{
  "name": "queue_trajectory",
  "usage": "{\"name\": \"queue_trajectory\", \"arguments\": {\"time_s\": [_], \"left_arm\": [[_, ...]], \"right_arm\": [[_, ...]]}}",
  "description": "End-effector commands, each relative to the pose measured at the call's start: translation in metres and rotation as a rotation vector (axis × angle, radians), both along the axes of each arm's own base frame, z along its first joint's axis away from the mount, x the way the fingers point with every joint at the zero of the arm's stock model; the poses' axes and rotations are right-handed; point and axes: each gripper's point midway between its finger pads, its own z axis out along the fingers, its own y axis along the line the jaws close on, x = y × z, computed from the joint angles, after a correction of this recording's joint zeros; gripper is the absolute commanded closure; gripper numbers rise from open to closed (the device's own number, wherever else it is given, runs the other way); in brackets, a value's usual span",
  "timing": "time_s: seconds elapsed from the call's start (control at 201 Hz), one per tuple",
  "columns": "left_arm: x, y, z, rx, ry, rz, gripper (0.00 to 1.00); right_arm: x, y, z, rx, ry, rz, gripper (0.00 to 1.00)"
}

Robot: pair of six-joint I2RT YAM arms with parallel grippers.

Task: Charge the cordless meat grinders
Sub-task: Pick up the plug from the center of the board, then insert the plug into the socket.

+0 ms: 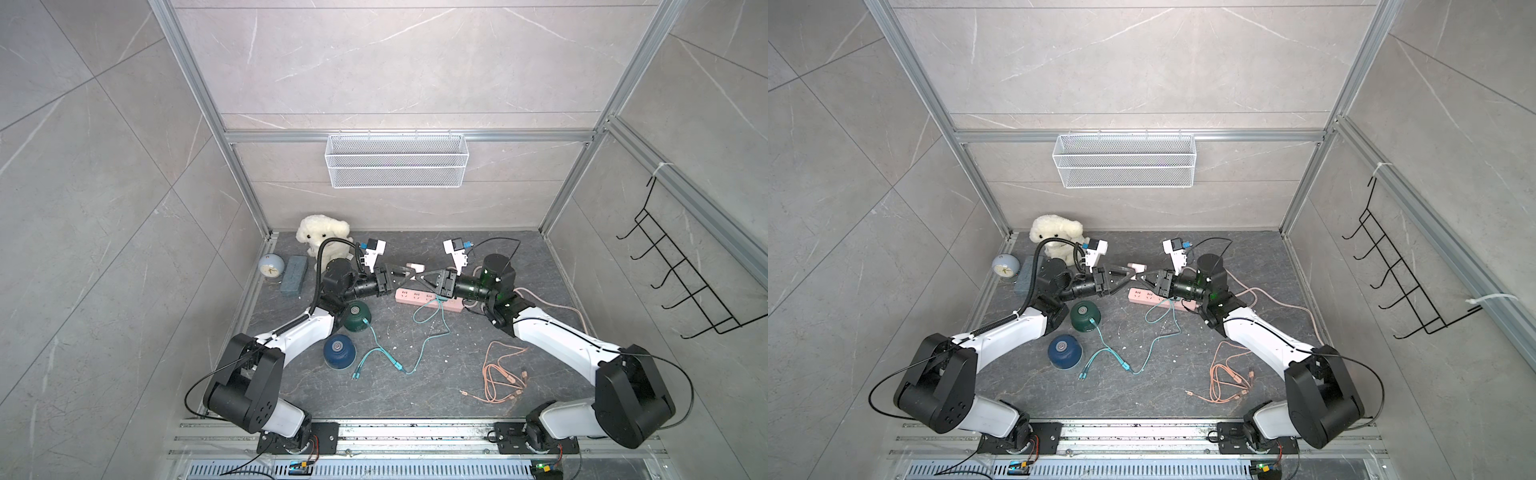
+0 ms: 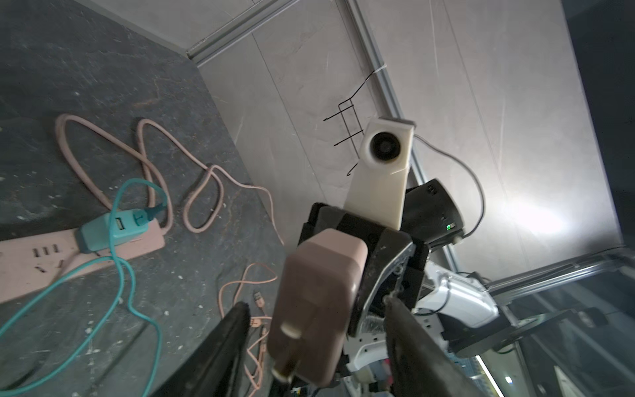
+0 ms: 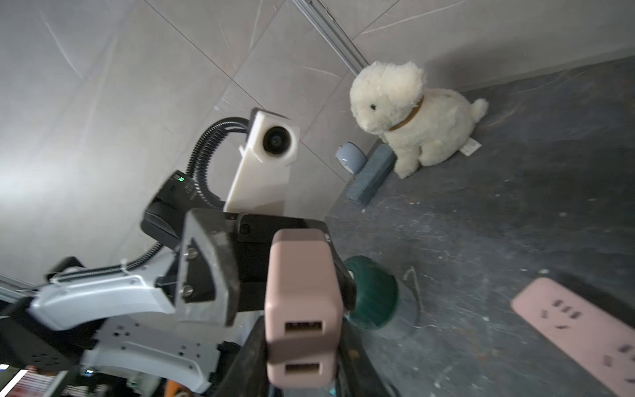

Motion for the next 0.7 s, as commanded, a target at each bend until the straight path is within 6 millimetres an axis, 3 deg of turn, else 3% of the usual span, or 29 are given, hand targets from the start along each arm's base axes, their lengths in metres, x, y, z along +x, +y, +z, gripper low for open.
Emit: {"name": "queue_trajectory", "arguments": {"time_s": [0.0, 0.134, 0.328, 0.692], "left_arm": [[-0.005, 0.017, 0.019, 0.031, -0.077, 0.023, 0.19], [0.004, 0.042, 0.018, 0.083, -0.068, 0.097, 0.16], [0.012, 0.076, -0.001, 0.195, -0.035, 0.208, 0.16], [0.013, 0.098, -0.029, 0.339, -0.015, 0.271, 0.15]], "right_arm": [[-0.007, -0.015, -0.023, -0.267, -0.067, 0.007, 0.87], [-0.008, -0.024, -0.029, -0.435, -0.134, 0.035, 0.87], [0.003, -0.038, -0.044, -0.735, -0.207, 0.152, 0.87], [0.03, -0.048, -0.084, -1.154, -0.4, 0.454, 0.86]]}}
